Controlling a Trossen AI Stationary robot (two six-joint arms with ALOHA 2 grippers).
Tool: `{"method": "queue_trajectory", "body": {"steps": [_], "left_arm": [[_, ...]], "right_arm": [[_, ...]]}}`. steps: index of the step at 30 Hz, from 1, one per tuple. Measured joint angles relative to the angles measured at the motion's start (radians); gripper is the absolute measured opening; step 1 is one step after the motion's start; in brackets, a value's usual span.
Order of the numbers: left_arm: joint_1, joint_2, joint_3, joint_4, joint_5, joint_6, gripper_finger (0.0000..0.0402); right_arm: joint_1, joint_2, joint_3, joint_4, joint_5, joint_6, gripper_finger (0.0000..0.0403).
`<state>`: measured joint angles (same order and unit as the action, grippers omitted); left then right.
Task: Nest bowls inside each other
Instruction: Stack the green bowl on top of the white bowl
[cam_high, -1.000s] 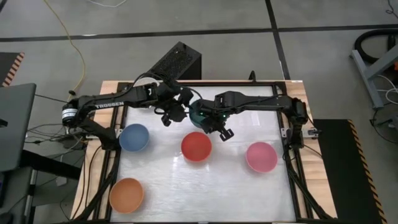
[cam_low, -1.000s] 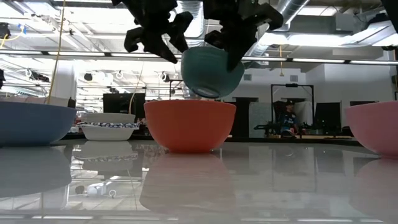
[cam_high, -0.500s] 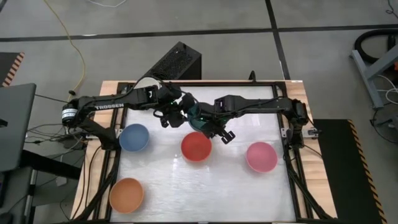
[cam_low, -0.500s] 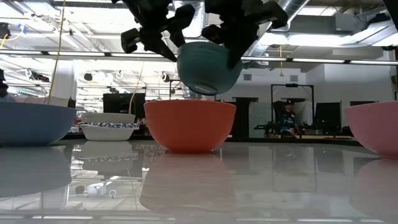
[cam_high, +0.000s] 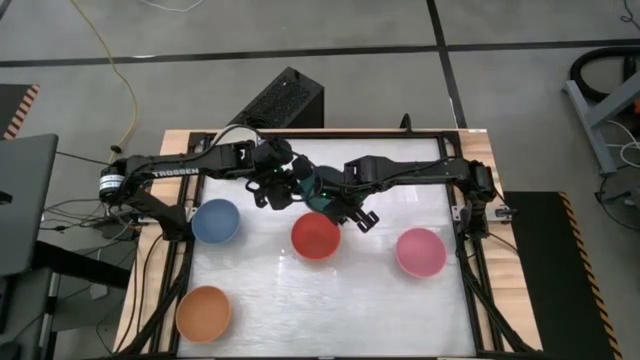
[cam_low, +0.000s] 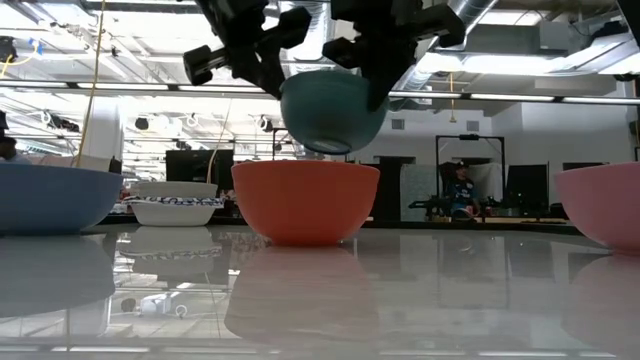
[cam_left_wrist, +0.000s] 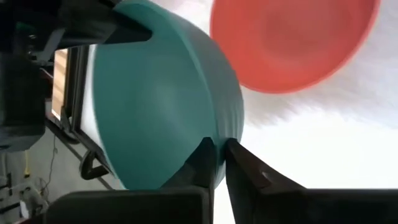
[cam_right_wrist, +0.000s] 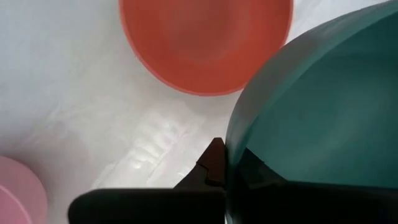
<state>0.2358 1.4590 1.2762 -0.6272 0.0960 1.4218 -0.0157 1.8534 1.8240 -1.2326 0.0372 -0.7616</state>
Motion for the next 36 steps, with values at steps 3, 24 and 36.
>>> {"method": "queue_trajectory", "body": {"steps": [3,24,36], "left_arm": [[-0.013,0.000,0.000,-0.007,-0.022,0.015,0.0005],[-0.013,0.000,0.000,-0.003,-0.172,-0.159,0.0000],[0.025,0.000,0.000,-0.011,-0.189,-0.278,0.0000]], "right_arm": [[0.002,0.000,0.000,0.003,0.018,-0.002,0.0012],[-0.034,-0.012,0.002,0.155,0.047,0.228,0.0227],[-0.132,-0.157,0.002,0.271,0.143,0.403,0.0240]]}}
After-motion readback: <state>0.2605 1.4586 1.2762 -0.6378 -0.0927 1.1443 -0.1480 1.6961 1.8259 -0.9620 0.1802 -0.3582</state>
